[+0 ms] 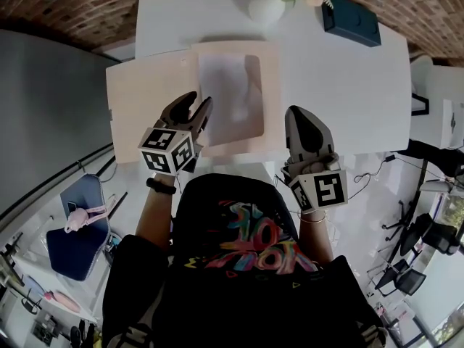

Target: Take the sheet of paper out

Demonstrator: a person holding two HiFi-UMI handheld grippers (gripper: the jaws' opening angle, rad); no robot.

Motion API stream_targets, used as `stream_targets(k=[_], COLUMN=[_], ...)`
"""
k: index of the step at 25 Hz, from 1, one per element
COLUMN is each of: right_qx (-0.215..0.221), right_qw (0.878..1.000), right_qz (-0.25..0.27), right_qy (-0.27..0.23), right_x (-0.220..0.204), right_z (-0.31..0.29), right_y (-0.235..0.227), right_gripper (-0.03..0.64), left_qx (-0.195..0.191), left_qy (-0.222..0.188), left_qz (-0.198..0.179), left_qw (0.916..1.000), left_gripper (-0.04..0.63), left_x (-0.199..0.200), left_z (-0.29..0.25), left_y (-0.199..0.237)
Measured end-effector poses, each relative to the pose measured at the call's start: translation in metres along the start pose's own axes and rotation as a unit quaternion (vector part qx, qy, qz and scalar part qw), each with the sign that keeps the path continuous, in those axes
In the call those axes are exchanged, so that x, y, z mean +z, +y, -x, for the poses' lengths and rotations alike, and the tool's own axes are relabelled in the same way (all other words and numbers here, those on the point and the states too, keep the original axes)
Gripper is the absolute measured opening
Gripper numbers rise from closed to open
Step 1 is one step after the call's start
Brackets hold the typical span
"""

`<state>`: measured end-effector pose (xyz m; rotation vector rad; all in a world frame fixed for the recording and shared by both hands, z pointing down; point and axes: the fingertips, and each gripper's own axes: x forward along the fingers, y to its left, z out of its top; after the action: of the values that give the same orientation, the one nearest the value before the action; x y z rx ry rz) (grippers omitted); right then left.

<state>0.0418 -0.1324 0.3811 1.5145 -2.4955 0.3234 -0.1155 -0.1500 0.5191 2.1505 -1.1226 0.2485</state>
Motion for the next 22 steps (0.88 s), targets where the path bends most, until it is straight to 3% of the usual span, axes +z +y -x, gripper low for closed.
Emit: stream_targets(k=[11,16,22], right_qx=[0.0,-0.006,-0.003], right_qw=[1.0,1.0,0.999], right_qz=[-0.006,-0.011,-0.006], right_qy=[0.013,0.016,0.034], right_x=[-0.014,-0.017,-0.027], right_z=[0.0,0.001,0.002], right_y=[-0.001,-0.004,-0.006], right_gripper=[0.018,0.018,0.018], left_qx=[0.0,-0.016,-0.034], left_qy=[0.058,0.079,0.11], left_qz=[0.049,0.108,0.147], left_qw=[0.9971,0.9909,0.9824], left_gripper=[0.174,0.218,0.247], left_x=[-0.041,-0.053,-0.062], left_z=[-0.027,-0.035,-0.042], left_y=[0.025,0.028,0.028])
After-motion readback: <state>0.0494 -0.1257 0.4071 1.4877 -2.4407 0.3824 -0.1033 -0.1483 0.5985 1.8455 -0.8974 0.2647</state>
